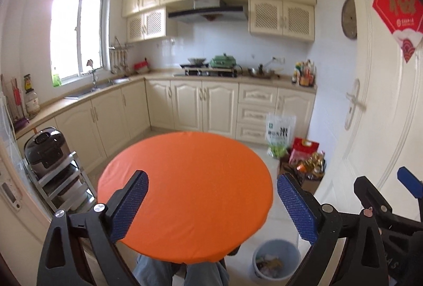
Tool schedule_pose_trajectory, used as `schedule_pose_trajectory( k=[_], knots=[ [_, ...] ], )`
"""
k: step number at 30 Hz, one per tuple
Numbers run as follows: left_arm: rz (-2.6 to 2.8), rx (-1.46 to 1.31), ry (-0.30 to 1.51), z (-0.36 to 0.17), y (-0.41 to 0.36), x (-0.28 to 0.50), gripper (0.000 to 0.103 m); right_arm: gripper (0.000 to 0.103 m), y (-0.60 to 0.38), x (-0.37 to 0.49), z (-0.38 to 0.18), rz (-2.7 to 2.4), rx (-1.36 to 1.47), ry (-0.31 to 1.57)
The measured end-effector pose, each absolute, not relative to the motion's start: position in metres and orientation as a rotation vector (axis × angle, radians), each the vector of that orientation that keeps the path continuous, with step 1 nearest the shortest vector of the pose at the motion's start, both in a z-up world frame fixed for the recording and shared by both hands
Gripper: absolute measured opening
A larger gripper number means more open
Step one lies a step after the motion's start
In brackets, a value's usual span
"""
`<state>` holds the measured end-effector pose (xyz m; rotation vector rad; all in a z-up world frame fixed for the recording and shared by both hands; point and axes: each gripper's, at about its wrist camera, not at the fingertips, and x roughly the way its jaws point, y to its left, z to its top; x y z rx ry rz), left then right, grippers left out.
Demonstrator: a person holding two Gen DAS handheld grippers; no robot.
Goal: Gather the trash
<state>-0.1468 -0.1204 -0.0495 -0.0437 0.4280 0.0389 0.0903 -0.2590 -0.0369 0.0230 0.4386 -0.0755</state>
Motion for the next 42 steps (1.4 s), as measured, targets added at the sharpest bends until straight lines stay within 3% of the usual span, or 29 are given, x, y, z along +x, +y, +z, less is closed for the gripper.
schedule_pose_trajectory(
  k=[10,16,42],
  knots=[
    [0.022,-0.067,0.360,-0.065,-0.121,-0.243,0.102,0.103,-0.234,0.063,-0.022,-0.041,-0.061,0.340],
    [0.032,-0.070,0.347,-0.076,-0.109,-0.262,0.102,0.103,-0.231,0.057,-0.019,-0.052,-0.057,0.321],
    [0.050,-0.078,0.360,-0.069,-0.096,-0.183,0.102,0.103,-0.237,0.071,-0.020,-0.073,-0.042,0.321]
  ],
)
